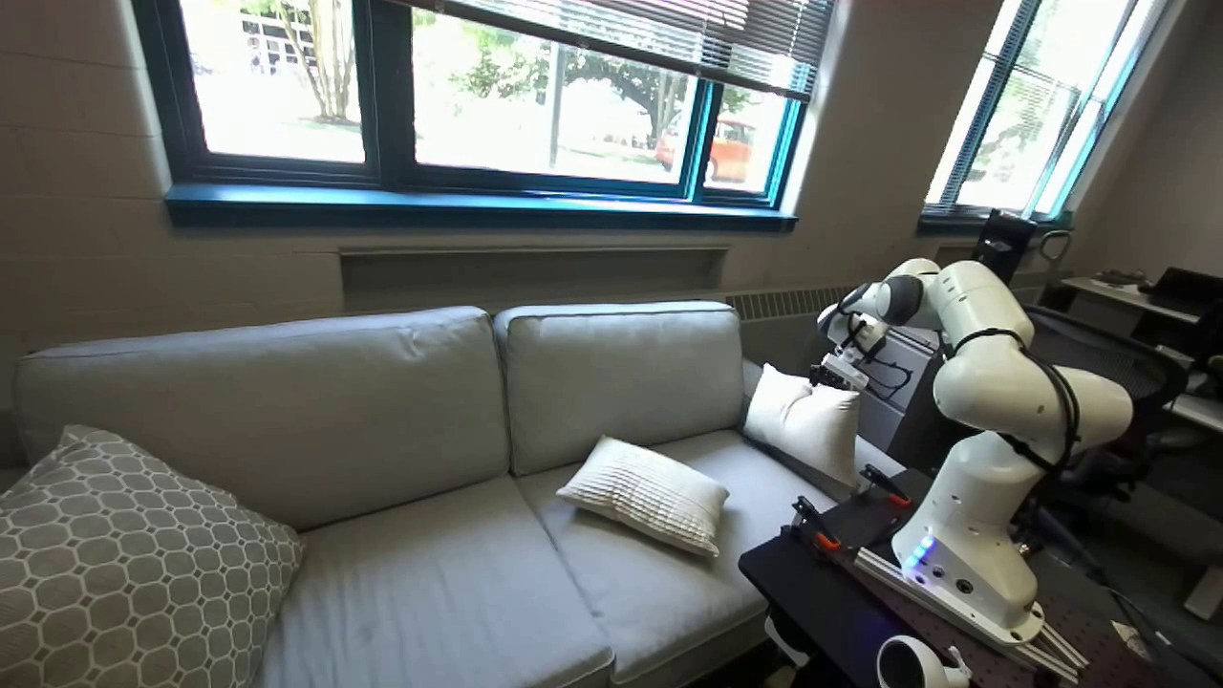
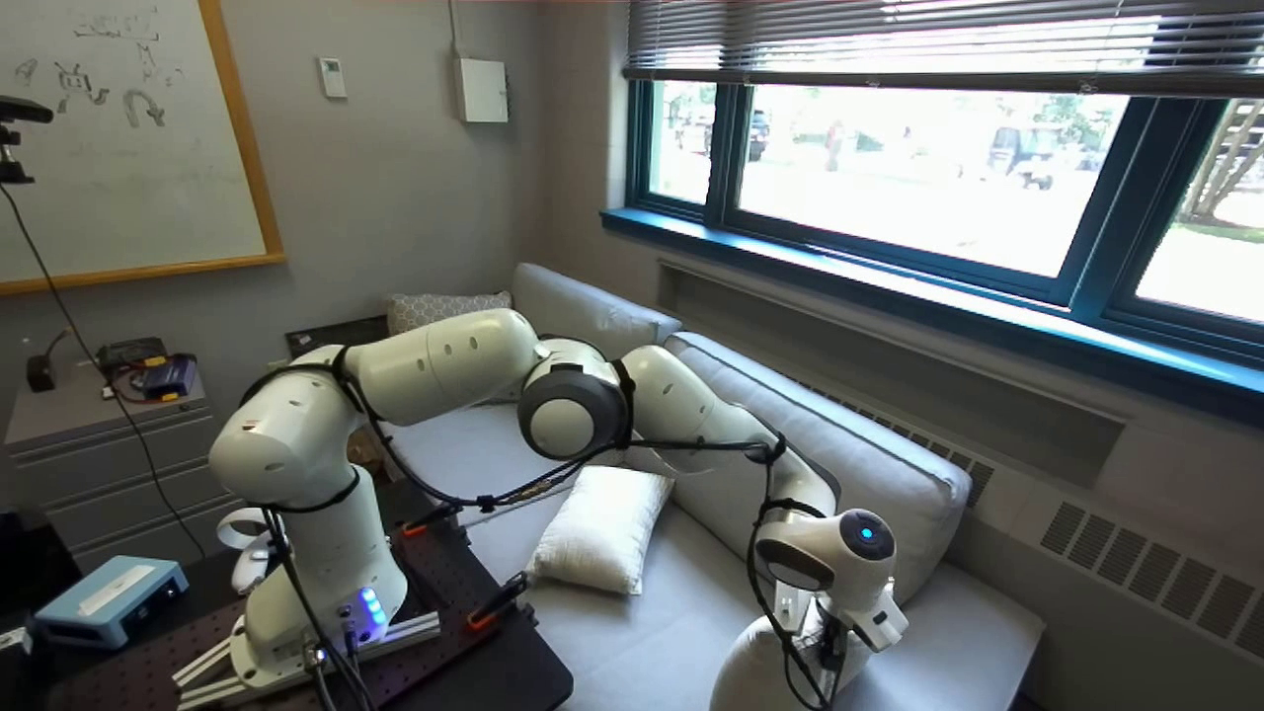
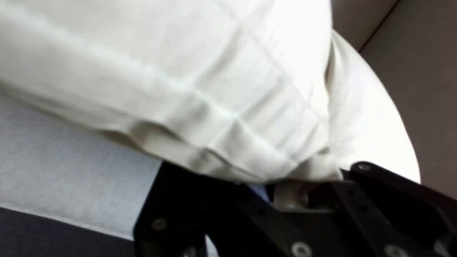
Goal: Place the striped pillows against the right armrest
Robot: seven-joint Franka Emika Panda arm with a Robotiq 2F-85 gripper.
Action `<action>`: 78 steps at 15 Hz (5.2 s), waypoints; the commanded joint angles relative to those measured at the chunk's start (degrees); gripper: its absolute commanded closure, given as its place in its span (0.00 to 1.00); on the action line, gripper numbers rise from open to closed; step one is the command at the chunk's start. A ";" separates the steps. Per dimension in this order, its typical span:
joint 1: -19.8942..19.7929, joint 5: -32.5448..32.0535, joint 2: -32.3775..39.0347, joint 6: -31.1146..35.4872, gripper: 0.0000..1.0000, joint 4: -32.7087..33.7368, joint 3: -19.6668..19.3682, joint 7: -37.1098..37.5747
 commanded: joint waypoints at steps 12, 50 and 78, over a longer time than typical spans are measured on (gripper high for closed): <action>16.71 -8.46 -8.79 9.68 0.98 -14.95 -21.82 32.76; 14.21 -18.40 -24.31 12.30 0.97 -25.70 23.25 -3.54; -5.11 -19.35 13.42 -50.97 0.97 21.88 13.02 -21.39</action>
